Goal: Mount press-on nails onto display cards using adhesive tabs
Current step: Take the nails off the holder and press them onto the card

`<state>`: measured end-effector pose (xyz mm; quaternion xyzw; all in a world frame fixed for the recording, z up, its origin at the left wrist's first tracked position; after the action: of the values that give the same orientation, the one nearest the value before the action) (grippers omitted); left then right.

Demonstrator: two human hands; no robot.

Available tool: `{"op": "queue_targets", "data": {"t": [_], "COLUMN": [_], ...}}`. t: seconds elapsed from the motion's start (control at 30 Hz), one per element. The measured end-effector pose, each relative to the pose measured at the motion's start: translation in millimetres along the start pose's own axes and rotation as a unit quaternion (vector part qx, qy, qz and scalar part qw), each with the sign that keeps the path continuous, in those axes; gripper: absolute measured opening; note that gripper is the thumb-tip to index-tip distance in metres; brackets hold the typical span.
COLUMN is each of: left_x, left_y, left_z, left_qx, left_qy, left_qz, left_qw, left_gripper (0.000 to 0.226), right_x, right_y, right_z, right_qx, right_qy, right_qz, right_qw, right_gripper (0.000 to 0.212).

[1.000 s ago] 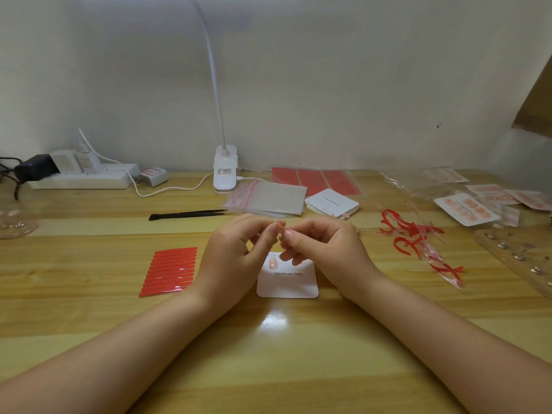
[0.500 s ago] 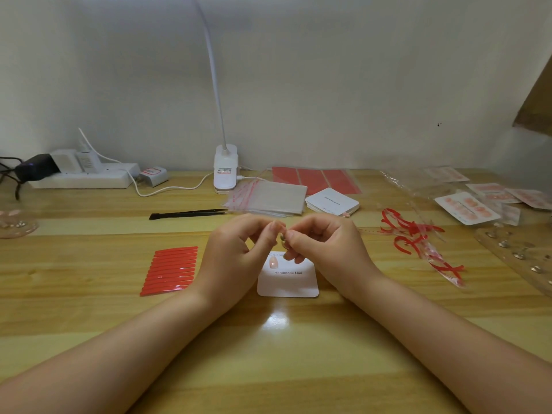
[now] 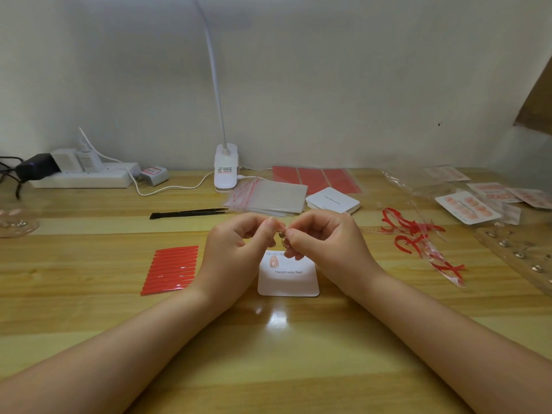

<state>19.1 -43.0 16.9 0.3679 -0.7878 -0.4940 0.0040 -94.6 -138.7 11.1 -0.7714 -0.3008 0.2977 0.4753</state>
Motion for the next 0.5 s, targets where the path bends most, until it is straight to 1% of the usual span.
{"op": "queue_targets", "data": {"t": [0.23,0.5], "left_x": [-0.2,-1.1], "left_y": [1.5,2.3], "left_z": [1.3,0.3], "left_qx": [0.0,-0.021], "left_qy": [0.004,0.011], "left_qz": [0.012,0.033], "left_qw": [1.0,0.999], "left_gripper": [0.02,0.019], "right_x": [-1.4,-2.3], "right_y": [-0.1,-0.5], "right_z": [-1.2,-2.1], "right_qx": [0.0,-0.005], "right_qy": [-0.006,-0.01], "right_qz": [-0.008,-0.017], "right_qw": [1.0,1.0], "right_gripper": [0.005,0.007]}}
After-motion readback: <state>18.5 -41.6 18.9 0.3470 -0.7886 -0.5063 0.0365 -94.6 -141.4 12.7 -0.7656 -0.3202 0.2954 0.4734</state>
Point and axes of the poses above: each hand's wrist, its own z-axis away from the middle knuckle, its own x-axis out of the palm, y = z × x, the point moved 6 cm from there along -z, towards the middle knuckle, and after that the axes turned 6 degrees about -y, right-handed, at the moved point
